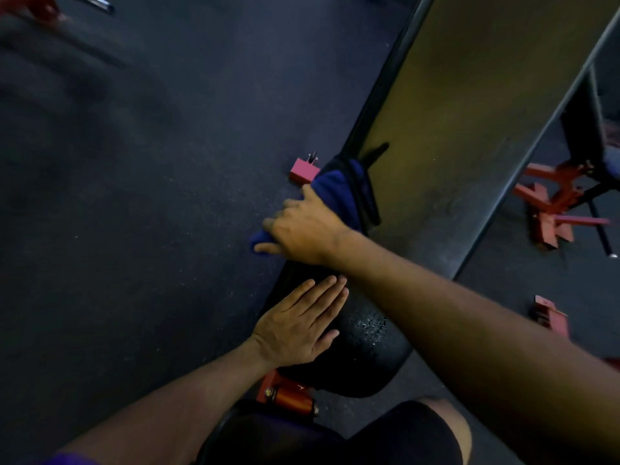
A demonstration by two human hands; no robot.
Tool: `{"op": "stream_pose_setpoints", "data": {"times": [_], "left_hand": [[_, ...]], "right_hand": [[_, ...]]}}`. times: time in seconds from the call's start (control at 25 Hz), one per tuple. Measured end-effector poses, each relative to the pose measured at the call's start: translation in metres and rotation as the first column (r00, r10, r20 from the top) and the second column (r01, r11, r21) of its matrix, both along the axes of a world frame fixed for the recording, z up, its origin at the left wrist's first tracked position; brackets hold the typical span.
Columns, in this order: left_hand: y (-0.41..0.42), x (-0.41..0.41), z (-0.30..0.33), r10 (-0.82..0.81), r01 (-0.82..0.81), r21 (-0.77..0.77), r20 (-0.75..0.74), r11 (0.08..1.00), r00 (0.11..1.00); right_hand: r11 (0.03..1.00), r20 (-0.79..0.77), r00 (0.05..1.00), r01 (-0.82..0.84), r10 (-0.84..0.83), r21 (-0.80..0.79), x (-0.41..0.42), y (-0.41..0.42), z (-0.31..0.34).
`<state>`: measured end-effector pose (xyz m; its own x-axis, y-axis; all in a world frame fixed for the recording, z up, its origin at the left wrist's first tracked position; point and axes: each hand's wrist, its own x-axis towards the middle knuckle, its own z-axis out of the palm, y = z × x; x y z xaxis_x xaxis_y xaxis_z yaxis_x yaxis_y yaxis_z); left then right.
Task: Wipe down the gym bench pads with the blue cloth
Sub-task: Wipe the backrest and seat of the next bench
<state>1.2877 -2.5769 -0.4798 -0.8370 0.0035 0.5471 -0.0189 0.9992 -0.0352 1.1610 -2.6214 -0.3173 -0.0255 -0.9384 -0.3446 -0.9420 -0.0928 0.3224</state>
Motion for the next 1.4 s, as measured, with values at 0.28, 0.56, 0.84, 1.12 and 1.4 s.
{"op": "stream_pose_setpoints", "data": {"times": [0.28,0.56,0.84,1.12,1.4], "left_hand": [[0.0,0.003,0.008,-0.003,0.005,-0.023,0.079,1.0,0.997],[0.002,-0.001,0.001,0.007,0.002,-0.083,0.103,0.997,0.995],[0.004,0.0,0.001,-0.006,0.016,-0.094,0.11,0.995,0.994],[0.002,-0.001,0.0,0.005,0.006,-0.106,0.104,0.994,0.995],[0.004,-0.002,-0.002,0.018,-0.009,-0.115,0.07,0.993,0.997]], "right_hand": [[0.638,0.23,0.941,0.338,-0.249,-0.692,-0.034,0.091,0.065],[0.59,0.093,0.856,0.425,-0.509,-0.686,-0.113,0.152,0.027],[0.58,0.109,0.897,0.366,-0.428,-0.728,-0.046,0.202,-0.048],[0.645,0.135,0.956,0.277,-0.261,-0.712,-0.042,0.217,-0.044],[0.519,0.127,0.873,0.39,-0.47,-0.76,-0.09,0.203,-0.015]]}}
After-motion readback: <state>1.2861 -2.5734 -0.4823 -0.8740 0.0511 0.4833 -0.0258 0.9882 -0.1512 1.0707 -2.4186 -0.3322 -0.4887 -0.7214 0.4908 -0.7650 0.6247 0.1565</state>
